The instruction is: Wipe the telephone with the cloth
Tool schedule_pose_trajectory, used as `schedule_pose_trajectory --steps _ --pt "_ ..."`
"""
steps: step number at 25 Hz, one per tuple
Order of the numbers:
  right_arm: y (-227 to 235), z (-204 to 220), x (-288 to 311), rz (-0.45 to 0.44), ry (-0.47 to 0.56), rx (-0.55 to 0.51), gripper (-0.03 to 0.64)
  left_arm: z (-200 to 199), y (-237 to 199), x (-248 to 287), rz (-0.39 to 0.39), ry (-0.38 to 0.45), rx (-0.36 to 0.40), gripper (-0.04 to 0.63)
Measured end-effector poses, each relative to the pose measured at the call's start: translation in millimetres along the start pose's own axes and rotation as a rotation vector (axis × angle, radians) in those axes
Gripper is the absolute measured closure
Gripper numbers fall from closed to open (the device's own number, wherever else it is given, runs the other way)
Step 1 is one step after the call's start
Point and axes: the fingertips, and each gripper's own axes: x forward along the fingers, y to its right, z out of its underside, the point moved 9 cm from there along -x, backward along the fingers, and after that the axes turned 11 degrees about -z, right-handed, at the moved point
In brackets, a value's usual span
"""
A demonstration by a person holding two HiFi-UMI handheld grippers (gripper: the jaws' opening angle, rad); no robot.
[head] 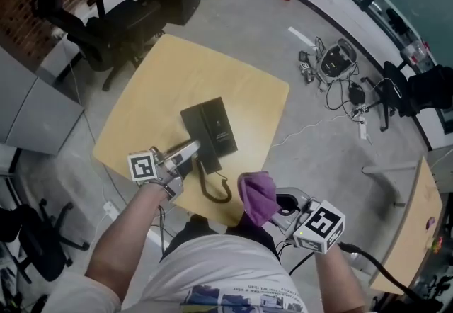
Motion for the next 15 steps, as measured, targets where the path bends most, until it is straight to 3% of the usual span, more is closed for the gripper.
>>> schedule_pose_trajectory --steps 15 --pt "24.9 0.6 -10.9 0.029 -0.001 0.040 0.574 1.2 -52.8 13.0 -0.143 -0.037 0.005 0.518"
